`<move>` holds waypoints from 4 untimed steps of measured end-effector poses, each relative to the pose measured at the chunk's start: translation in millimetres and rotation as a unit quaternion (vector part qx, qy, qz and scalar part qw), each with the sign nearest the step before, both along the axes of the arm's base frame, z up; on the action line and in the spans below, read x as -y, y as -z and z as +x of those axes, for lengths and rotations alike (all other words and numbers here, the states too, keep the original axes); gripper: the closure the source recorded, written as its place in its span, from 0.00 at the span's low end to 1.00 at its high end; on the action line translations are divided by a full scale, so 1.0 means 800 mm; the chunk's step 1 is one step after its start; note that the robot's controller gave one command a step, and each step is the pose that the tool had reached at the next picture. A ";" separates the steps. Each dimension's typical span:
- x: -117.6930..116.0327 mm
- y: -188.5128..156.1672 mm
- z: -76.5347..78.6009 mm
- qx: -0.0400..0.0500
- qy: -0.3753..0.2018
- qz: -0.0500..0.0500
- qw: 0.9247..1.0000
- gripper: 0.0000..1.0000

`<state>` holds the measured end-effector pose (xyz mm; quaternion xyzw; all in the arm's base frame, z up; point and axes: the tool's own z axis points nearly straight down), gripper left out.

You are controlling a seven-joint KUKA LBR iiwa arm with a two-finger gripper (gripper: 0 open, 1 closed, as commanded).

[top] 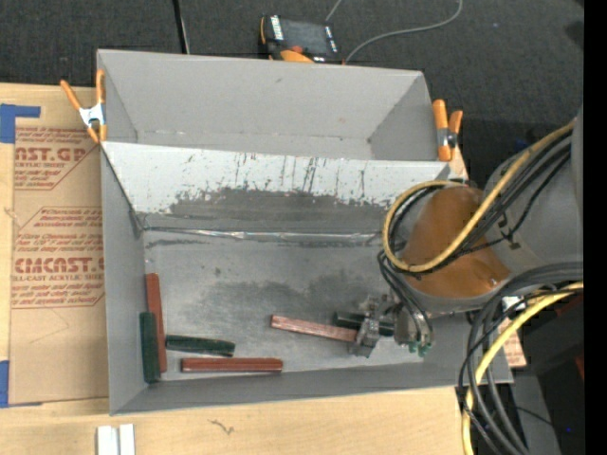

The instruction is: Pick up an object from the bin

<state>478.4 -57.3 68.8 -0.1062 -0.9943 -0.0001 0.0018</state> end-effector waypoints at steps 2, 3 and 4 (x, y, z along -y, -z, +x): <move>0.000 -0.001 0.001 0.001 0.000 0.000 1.000 1.00; 0.018 -0.142 0.082 0.008 -0.019 -0.001 1.000 1.00; 0.033 -0.210 0.071 0.006 -0.015 -0.001 1.000 1.00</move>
Offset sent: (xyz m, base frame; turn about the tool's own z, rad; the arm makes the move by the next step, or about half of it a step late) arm 0.0000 0.0000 0.0000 0.0000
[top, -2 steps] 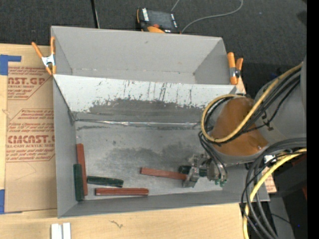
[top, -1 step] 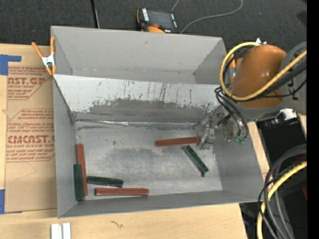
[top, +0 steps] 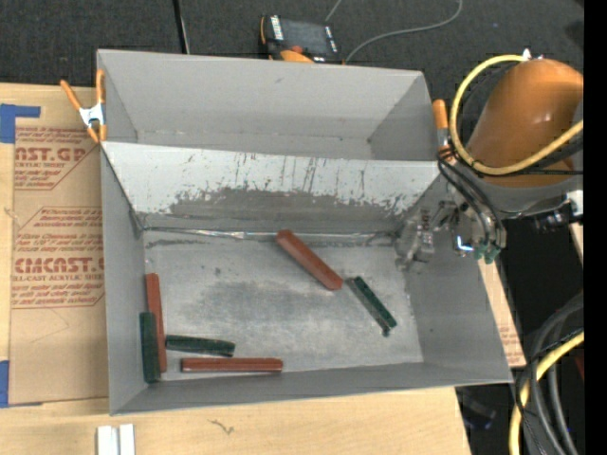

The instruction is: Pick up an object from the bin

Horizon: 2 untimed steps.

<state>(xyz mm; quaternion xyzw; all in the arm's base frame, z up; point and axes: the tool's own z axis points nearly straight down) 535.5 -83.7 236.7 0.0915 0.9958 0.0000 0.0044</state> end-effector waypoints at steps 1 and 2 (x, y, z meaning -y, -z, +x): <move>-0.001 0.004 -0.001 -0.003 0.000 0.001 1.000 0.00; 0.004 0.199 -0.019 -0.008 -0.005 0.001 1.000 0.00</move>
Offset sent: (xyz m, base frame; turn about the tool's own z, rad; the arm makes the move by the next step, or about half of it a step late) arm 0.0000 0.0000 0.0000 0.0000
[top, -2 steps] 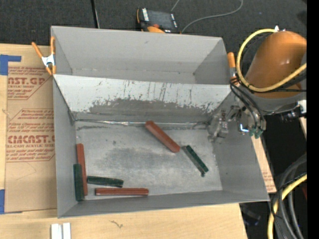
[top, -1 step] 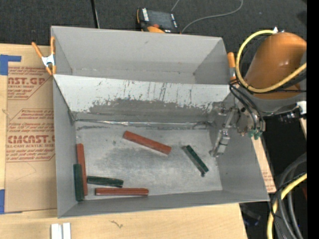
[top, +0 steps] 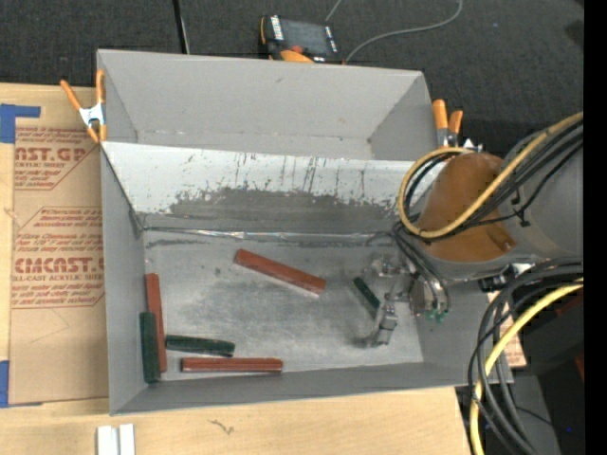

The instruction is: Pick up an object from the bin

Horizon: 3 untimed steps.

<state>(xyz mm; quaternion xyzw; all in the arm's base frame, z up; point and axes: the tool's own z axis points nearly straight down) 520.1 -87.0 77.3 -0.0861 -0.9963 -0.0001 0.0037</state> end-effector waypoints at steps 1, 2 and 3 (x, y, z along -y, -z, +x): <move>0.000 -0.006 0.003 0.004 0.000 -0.001 1.000 1.00; 0.000 -0.006 0.003 0.004 0.000 -0.001 1.000 0.00; 0.000 -0.006 0.003 0.004 0.000 -0.001 1.000 1.00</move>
Offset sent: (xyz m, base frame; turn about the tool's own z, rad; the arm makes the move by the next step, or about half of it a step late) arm 0.0000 0.0000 0.0000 0.0000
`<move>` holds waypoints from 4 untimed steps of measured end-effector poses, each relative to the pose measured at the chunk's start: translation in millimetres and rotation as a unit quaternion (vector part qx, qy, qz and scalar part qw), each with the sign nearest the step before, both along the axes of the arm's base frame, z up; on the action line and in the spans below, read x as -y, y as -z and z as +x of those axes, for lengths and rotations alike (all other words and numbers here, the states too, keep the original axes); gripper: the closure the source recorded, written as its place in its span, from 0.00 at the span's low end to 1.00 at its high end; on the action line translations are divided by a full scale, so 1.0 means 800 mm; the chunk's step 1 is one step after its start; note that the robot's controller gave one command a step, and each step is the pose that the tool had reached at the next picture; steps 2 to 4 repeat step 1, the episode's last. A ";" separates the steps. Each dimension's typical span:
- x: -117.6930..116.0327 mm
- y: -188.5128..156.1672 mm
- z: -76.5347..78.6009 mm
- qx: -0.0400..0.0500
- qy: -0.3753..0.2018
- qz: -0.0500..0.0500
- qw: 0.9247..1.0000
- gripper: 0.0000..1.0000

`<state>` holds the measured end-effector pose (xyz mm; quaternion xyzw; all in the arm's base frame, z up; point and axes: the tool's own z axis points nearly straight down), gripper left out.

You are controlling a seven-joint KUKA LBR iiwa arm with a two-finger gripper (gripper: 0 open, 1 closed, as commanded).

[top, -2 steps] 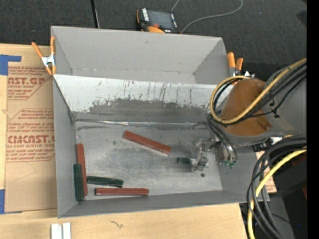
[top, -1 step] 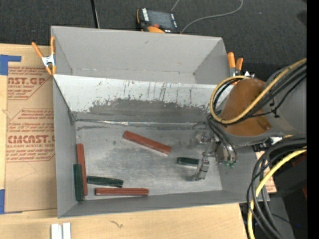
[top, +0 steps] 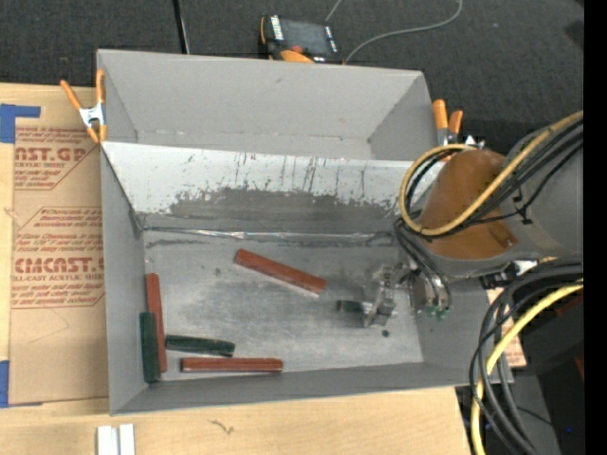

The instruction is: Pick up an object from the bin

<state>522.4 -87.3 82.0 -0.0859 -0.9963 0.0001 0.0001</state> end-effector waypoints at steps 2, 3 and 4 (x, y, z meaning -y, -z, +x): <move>0.027 -0.173 -0.020 0.004 -0.007 -0.001 1.000 1.00; 0.027 -0.173 -0.020 0.004 -0.007 -0.001 1.000 1.00; 0.027 -0.173 -0.020 0.004 -0.007 -0.001 1.000 1.00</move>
Offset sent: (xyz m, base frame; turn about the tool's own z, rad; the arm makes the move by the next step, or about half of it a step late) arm -0.0178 -0.0213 0.1339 -0.0144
